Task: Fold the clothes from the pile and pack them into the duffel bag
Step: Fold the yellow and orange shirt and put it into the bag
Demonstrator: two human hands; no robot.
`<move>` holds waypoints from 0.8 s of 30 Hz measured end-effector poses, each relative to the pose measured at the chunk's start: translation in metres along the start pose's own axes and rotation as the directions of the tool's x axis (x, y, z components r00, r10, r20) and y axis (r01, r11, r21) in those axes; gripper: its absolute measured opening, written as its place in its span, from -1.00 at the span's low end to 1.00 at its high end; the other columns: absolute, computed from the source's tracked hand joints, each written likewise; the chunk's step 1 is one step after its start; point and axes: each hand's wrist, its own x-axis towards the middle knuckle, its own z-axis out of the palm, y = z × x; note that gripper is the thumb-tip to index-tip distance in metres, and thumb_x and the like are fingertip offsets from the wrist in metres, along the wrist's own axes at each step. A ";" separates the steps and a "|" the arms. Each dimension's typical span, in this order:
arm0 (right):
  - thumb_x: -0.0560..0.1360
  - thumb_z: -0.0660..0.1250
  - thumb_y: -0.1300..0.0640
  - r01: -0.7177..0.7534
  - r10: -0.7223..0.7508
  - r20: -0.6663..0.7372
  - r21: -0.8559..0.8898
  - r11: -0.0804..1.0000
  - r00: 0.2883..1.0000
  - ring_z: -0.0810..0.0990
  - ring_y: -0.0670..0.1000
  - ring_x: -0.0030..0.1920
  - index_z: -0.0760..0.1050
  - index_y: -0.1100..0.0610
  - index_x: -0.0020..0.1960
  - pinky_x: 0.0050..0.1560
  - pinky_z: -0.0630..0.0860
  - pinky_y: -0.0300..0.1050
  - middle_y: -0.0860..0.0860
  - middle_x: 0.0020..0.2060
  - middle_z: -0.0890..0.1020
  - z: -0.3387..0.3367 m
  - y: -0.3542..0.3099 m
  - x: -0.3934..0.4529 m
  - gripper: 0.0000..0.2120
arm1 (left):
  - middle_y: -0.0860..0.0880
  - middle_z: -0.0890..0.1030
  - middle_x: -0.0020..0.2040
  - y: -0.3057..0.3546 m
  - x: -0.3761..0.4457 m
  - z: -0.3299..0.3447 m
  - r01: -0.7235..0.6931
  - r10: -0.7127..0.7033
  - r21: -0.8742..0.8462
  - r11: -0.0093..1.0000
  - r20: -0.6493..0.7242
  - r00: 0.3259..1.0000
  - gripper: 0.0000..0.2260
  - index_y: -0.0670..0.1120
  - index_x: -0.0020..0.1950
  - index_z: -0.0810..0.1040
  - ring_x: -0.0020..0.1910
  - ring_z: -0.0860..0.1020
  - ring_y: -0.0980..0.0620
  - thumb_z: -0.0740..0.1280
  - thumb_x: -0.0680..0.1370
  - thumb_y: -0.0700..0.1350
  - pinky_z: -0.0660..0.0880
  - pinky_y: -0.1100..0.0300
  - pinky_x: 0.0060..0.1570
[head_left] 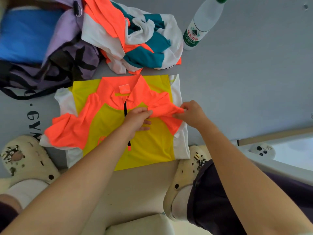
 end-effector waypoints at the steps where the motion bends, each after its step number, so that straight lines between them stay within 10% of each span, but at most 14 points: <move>1: 0.37 0.52 0.13 0.001 -0.001 -0.002 0.073 0.997 1.000 0.41 -0.05 -0.30 0.47 0.09 -0.26 -0.37 0.28 -0.30 -0.03 -0.34 0.44 -0.006 -0.001 -0.003 -0.79 | -0.04 0.57 -0.10 0.005 0.000 -0.001 -0.012 0.012 -0.001 1.000 0.003 1.000 -0.95 -0.02 0.00 0.53 -0.29 0.62 0.03 0.38 0.57 -0.11 0.60 0.15 -0.40; 4: 0.41 0.51 0.14 -0.015 -0.069 0.355 0.229 0.973 0.932 0.47 -0.02 -0.14 0.51 0.08 -0.12 -0.10 0.39 -0.15 0.01 -0.18 0.50 -0.022 -0.011 -0.015 -0.83 | -0.04 0.58 -0.06 0.019 0.000 -0.004 -0.016 0.018 -0.042 0.999 0.049 0.999 -0.96 0.00 -0.01 0.52 -0.26 0.66 -0.06 0.35 0.59 -0.13 0.62 0.11 -0.36; 8: 0.53 0.40 0.17 -0.186 -0.141 0.876 0.251 0.950 0.461 0.64 0.10 0.15 0.58 0.02 0.23 0.20 0.55 0.03 0.03 0.25 0.59 -0.025 -0.031 -0.028 -0.72 | 0.05 0.61 -0.19 0.023 0.000 -0.001 -0.061 0.063 -0.054 0.997 0.049 0.997 -0.95 0.01 -0.07 0.55 -0.26 0.57 0.09 0.40 0.53 -0.08 0.48 0.23 -0.26; 14: 0.52 0.36 0.25 0.001 -0.044 0.297 0.144 0.990 0.954 0.66 0.06 -0.18 0.60 0.13 0.14 -0.13 0.59 -0.06 0.17 -0.05 0.66 -0.018 -0.036 -0.008 -0.79 | -0.07 0.58 0.02 -0.006 -0.001 -0.006 -0.052 0.081 0.226 0.973 -0.123 0.989 -0.61 -0.11 0.15 0.57 -0.04 0.55 0.01 0.58 0.38 -0.10 0.45 0.21 -0.15; 24: 0.55 0.24 0.19 0.181 -0.156 0.134 -0.202 0.963 0.979 0.52 0.12 -0.05 0.46 0.06 0.27 -0.05 0.48 -0.05 0.07 -0.08 0.50 0.009 -0.039 0.025 -0.70 | -0.06 0.68 -0.16 -0.021 -0.005 -0.036 -0.086 0.187 0.574 0.814 -0.119 0.975 -0.89 -0.10 -0.19 0.66 -0.17 0.63 -0.03 0.54 0.40 -0.10 0.48 0.15 -0.23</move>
